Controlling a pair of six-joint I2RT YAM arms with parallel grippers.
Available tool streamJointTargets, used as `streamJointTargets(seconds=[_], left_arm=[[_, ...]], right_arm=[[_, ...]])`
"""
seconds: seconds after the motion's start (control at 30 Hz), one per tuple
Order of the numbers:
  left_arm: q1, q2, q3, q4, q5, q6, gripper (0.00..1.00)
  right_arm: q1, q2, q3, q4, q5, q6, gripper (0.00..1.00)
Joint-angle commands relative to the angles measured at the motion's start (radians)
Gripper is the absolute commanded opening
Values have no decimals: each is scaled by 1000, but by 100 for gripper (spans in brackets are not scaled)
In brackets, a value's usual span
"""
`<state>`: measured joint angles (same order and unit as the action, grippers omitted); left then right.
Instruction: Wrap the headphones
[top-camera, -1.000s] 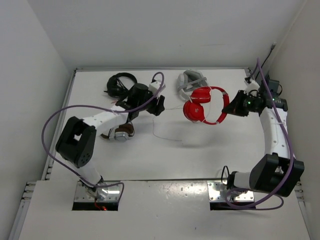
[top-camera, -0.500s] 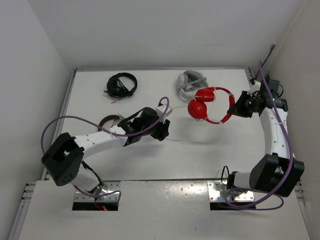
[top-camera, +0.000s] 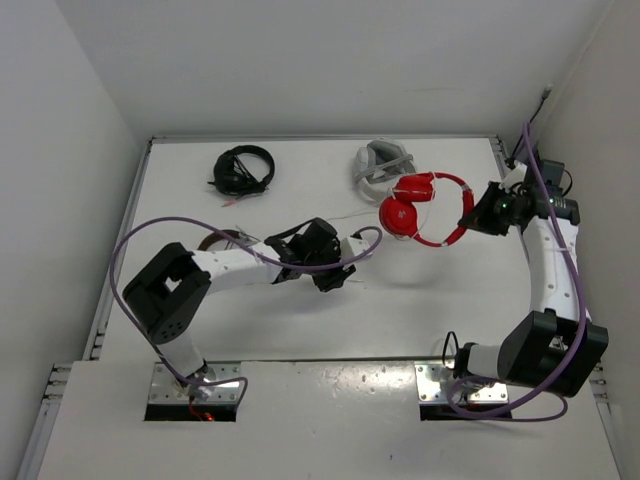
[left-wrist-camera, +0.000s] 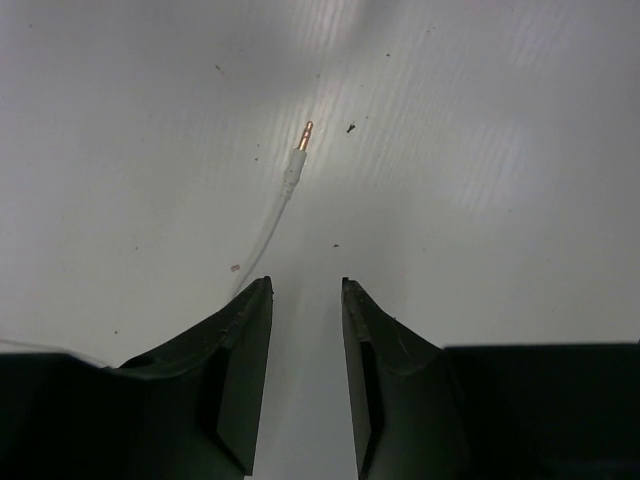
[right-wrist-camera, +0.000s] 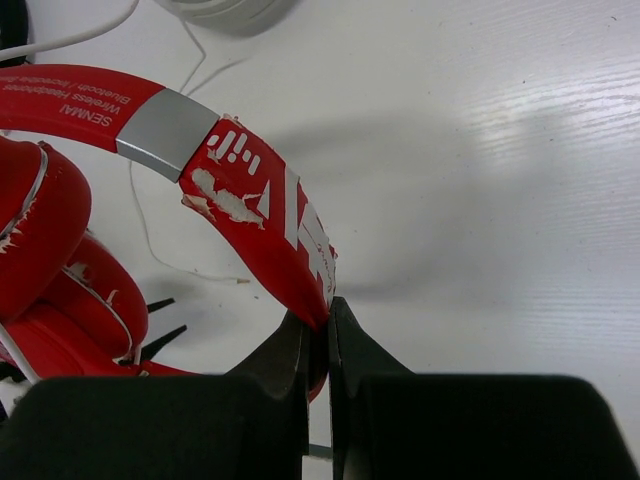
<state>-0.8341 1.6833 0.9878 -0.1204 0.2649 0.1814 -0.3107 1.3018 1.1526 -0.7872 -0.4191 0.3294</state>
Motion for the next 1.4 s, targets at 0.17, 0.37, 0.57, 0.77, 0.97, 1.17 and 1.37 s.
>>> streamJointTargets(seconds=[0.17,0.37,0.57,0.77,0.97,1.17,1.37], left_arm=[[-20,61,-1,50,-1,171,43],[-20,116,37,50,-45,239,44],[-20,144,57,50,-55,279,44],[-20,72,34,60,-6,323,45],[-10,59,32,70,-6,343,47],[0,140,81,24,4,365,48],[20,203,147,-39,43,394,48]], right_arm=[[25,-16,45,46,-33,40,0],[25,-7,45,46,-33,40,0],[44,-7,45,46,-33,40,0],[53,-7,45,46,-33,40,0],[71,-7,36,55,-33,49,0],[62,-7,25,66,-33,49,0],[53,2,25,66,-33,49,0]])
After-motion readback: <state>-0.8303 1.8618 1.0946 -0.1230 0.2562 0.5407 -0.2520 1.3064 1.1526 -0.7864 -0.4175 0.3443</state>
